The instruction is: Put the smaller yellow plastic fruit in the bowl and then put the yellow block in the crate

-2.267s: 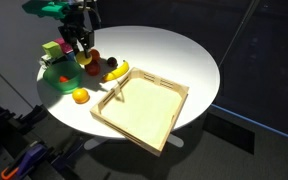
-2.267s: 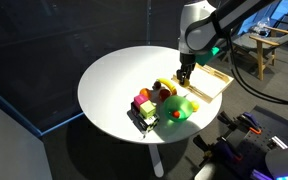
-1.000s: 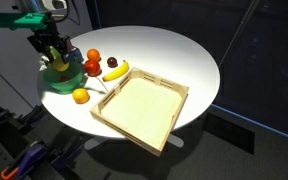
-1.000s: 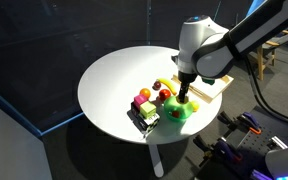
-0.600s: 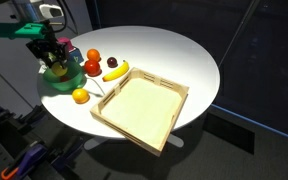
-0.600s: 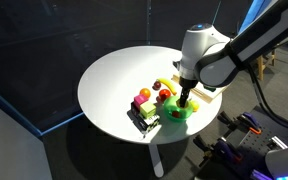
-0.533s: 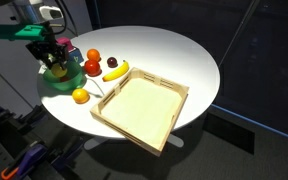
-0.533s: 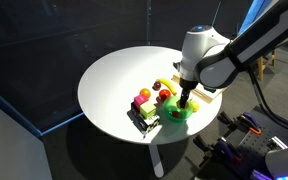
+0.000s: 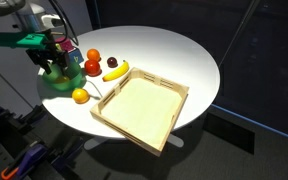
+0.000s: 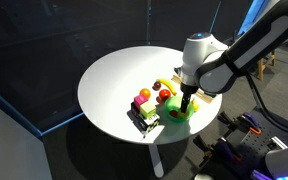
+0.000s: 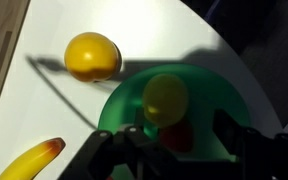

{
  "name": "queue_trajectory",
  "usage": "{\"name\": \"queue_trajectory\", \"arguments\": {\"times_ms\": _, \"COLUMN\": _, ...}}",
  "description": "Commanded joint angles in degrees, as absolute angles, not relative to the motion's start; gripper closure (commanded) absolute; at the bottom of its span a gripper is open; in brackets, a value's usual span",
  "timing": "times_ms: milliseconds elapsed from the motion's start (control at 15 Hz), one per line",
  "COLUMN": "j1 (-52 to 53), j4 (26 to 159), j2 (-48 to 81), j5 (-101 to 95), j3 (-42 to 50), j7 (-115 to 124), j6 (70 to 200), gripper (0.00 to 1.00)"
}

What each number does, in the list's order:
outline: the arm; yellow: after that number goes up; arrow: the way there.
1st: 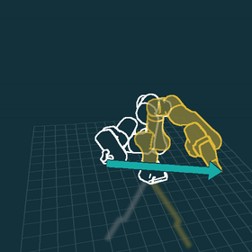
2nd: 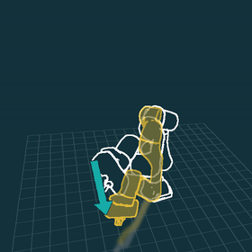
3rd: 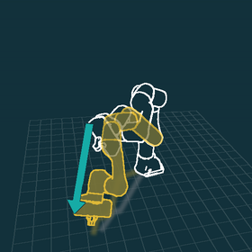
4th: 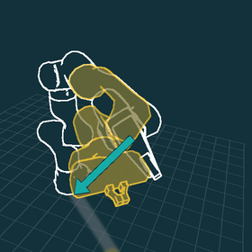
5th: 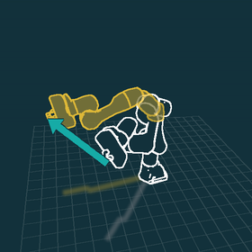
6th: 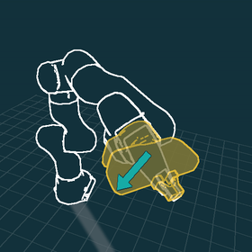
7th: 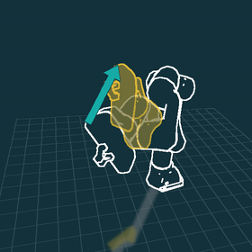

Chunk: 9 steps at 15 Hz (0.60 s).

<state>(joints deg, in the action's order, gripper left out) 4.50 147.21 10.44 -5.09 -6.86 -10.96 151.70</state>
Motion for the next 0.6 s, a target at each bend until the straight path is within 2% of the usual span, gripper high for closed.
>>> {"name": "queue_trajectory", "arguments": {"times_ms": 0, "j1": 4.1, "j4": 147.4, "j2": 10.6, "j5": -4.6, "j3": -6.6, "j7": -11.5, "j6": 152.5, "gripper": 0.00}}
{"name": "queue_trajectory", "arguments": {"times_ms": 533, "j1": 4.1, "j4": 146.4, "j2": 7.5, "j5": -2.4, "j3": -6.4, "j7": -9.0, "j6": 146.0, "gripper": 0.00}}
